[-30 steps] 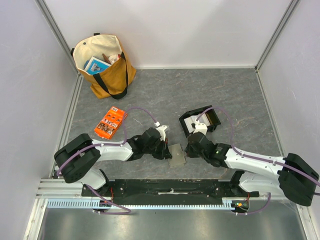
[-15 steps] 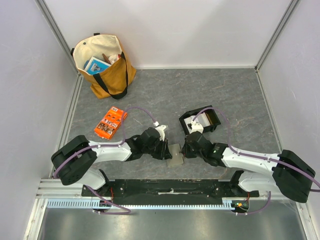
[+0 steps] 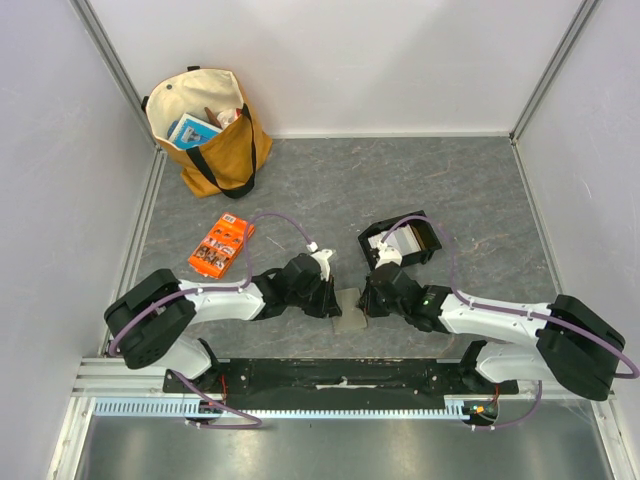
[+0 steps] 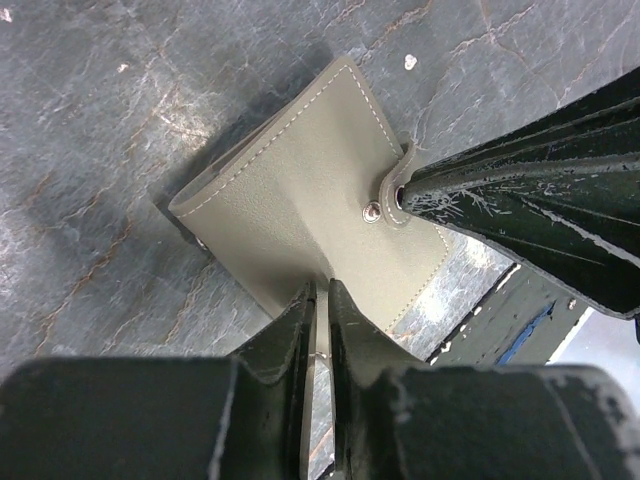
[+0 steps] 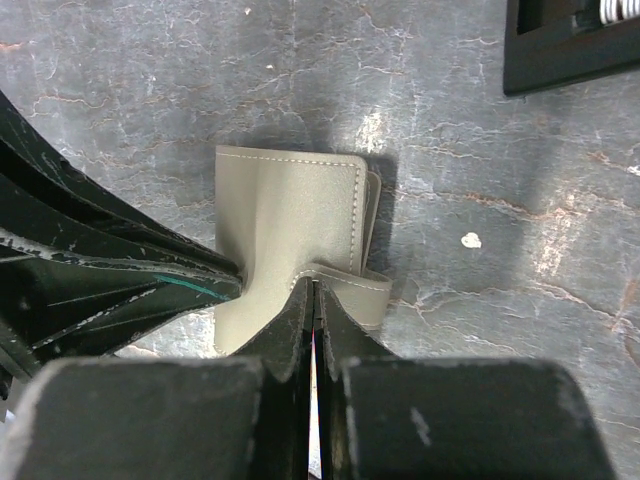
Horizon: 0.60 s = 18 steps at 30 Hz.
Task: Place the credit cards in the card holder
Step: Close the card holder at the center of the board.
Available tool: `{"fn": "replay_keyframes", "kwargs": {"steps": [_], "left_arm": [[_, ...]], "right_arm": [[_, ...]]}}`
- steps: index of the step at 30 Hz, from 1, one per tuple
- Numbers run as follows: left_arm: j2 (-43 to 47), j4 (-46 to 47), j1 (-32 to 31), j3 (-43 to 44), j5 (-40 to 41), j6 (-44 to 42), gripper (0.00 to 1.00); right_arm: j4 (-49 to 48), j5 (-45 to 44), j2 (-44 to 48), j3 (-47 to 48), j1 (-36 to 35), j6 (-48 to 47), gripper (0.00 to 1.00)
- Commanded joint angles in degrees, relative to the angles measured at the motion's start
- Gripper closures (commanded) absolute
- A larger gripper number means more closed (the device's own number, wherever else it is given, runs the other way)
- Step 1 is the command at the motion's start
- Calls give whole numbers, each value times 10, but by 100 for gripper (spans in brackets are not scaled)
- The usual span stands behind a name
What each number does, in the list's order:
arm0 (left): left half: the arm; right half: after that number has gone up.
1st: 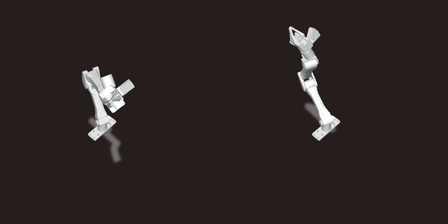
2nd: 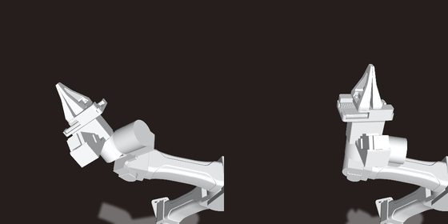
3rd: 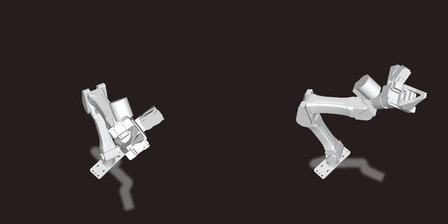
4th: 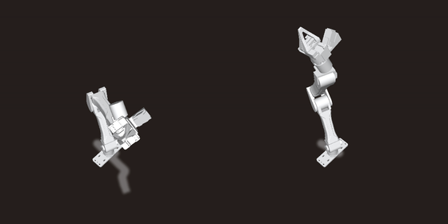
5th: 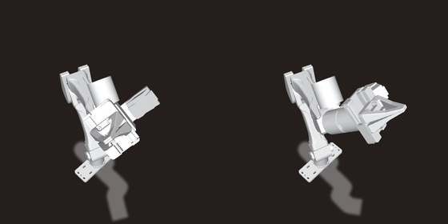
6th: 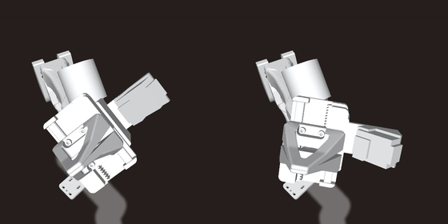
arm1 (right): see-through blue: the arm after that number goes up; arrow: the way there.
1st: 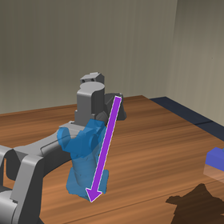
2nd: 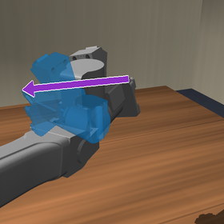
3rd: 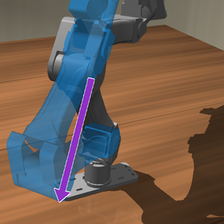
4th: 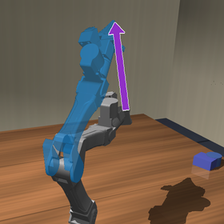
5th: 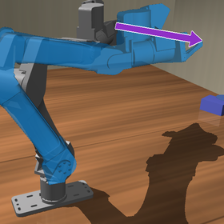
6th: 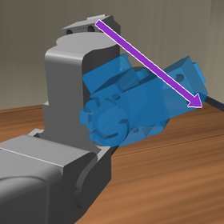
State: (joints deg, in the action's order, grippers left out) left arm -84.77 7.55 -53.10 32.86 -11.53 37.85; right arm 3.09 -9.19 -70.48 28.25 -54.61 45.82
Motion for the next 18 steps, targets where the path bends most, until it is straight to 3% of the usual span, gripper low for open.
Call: {"fn": "replay_keyframes", "kwargs": {"steps": [1,12,18], "left_arm": [[-22,-19,0,5,16,-20,85],[-48,-28,-9,-10,26,-13,88],[-8,-33,-10,-14,43,-8,76]], "right_arm": [[-26,12,-4,-7,1,1,99],[-22,3,-9,-22,1,14,99],[-20,-2,-19,-21,1,17,99]]}}
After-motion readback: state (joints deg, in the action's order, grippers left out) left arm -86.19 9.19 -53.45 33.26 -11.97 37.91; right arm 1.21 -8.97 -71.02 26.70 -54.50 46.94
